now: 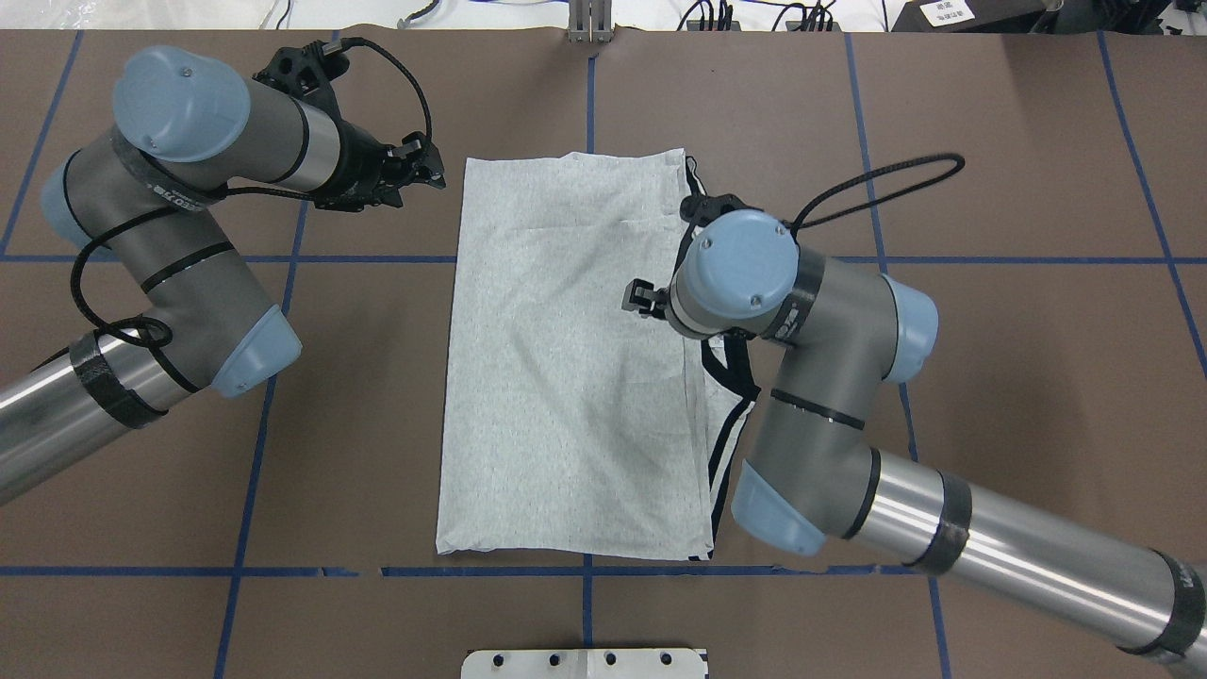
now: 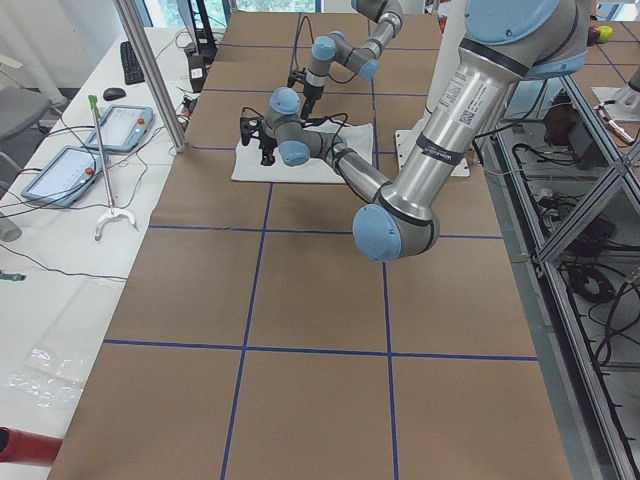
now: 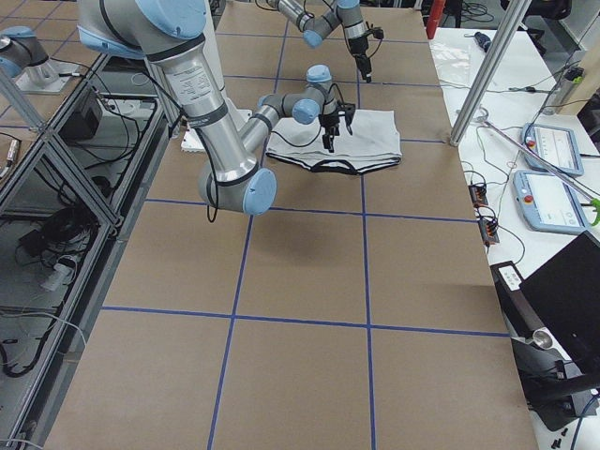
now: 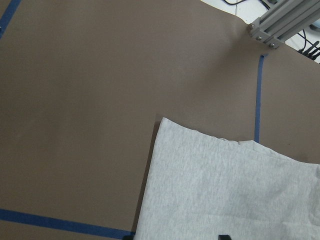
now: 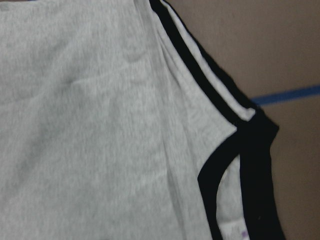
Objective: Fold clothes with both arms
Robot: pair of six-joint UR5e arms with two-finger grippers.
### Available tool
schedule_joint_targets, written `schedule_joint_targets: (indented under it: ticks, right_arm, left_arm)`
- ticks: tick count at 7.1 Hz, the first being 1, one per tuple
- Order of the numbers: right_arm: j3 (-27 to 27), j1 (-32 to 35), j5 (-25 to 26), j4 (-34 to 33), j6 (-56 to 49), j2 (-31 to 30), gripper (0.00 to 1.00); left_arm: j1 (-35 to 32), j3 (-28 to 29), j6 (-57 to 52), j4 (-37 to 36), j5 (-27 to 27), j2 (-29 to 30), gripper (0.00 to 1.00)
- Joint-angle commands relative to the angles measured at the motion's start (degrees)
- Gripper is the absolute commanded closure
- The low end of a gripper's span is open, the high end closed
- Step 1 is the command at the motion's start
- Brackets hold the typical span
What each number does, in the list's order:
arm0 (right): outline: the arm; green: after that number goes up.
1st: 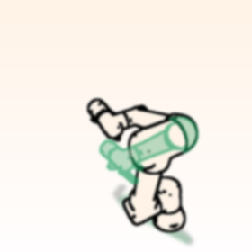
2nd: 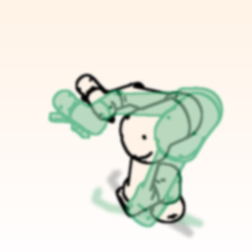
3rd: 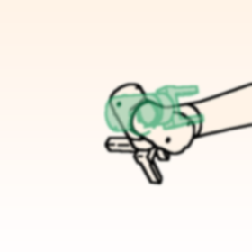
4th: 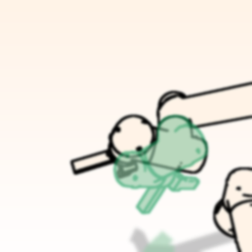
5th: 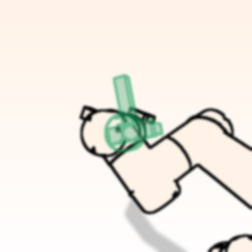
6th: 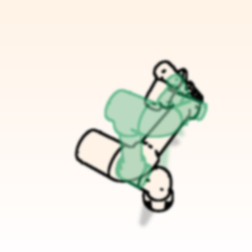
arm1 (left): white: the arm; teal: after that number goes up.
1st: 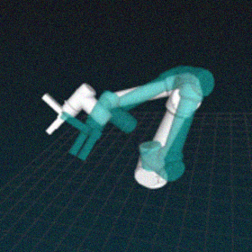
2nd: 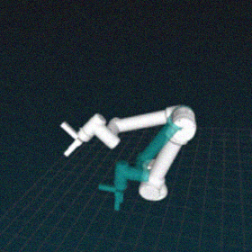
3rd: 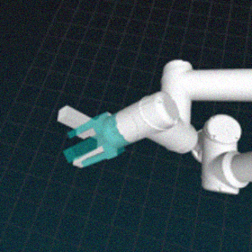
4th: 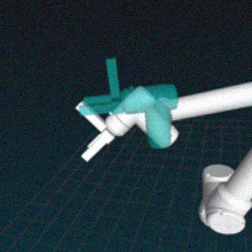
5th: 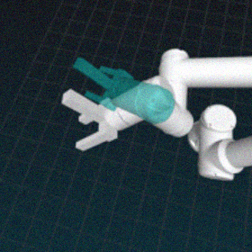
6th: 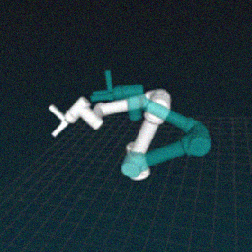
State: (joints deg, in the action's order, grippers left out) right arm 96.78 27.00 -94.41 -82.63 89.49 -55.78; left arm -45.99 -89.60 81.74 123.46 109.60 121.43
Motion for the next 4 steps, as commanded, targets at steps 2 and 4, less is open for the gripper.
schedule_joint_targets:
  ticks: [2, 4]
  right_arm:
    - [13.21, -13.08, 9.92, -0.08, 25.04, -7.39, 0.00]
    - [14.04, -16.62, 12.06, -0.60, 29.41, -9.51, 0.00]
  left_arm:
    - [0.02, -0.05, 0.09, 0.02, -0.09, 0.03, 0.35]
    - [0.11, -0.05, 1.14, 0.02, -0.18, 0.03, 0.35]
